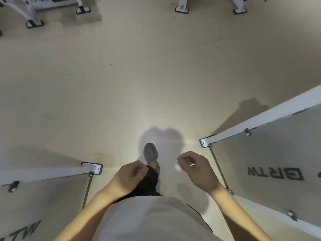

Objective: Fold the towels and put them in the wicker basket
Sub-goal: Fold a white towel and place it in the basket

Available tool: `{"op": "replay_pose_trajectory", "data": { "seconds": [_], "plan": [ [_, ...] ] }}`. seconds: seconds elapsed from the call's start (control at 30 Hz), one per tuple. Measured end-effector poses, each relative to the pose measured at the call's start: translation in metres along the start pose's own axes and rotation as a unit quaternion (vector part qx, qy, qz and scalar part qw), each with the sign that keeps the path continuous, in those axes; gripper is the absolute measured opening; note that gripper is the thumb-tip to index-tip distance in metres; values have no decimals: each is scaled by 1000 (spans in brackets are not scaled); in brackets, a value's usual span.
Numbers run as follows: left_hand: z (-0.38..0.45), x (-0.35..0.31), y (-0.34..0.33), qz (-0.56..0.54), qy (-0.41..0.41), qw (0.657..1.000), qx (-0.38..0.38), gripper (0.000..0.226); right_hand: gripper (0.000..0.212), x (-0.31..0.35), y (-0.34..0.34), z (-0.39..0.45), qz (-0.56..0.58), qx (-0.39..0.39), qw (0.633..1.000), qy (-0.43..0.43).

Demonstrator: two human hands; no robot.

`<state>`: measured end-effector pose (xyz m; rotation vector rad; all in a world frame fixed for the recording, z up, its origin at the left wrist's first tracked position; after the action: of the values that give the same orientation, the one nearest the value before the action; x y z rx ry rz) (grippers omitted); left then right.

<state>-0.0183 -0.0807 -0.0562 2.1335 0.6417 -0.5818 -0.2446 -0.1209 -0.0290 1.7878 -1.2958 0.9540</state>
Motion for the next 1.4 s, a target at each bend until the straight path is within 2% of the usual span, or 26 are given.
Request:
{"op": "replay_pose_trajectory", "data": {
  "seconds": [0.13, 0.33, 0.47, 0.53, 0.67, 0.83, 1.03, 1.23, 1.4],
  "plan": [
    [72, -19, 62, -18, 3, 1000, -4, 18, 14, 49, 23, 71, -3, -16, 1000, 0],
    [189, -85, 165, 2, -68, 998, 12, 14, 10, 129, 62, 165, -32, -14, 999, 19],
    [285, -120, 214, 22, -72, 997, 27, 16, 15, 149, 100, 244, -30, -17, 999, -23],
    [333, -142, 235, 22, -77, 996, 23, 15, 9, 157, 122, 294, -30, -13, 999, -43],
    [418, -183, 276, 19, -65, 998, 17, 15, 14, 212, 166, 399, -80, 8, 997, 9],
    [494, -194, 334, 10, -17, 1000, 19, 14, 13, 295, 193, 523, -84, 58, 994, 28],
    [604, -190, 426, -20, 17, 999, -22, 13, 8, 386, 194, 680, -119, 93, 986, 71],
    [732, -198, 554, -18, 18, 998, -55, 11, 6, 469, 186, 824, -160, 125, 977, 62],
    [836, -217, 665, -6, 2, 998, -60, 11, 6, 523, 199, 923, -176, 112, 977, 44]
  ]
}}
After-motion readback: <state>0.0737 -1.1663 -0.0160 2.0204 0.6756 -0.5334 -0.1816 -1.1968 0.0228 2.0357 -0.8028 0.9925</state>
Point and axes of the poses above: each hand's wrist, its own z-axis towards the middle knuckle, its own y-axis out of the back of the hand, x = y × z, the point moved 10 cm from there along z, towards the middle knuckle, and after that the axes turned 13 degrees about z, right-handed, at the moved point
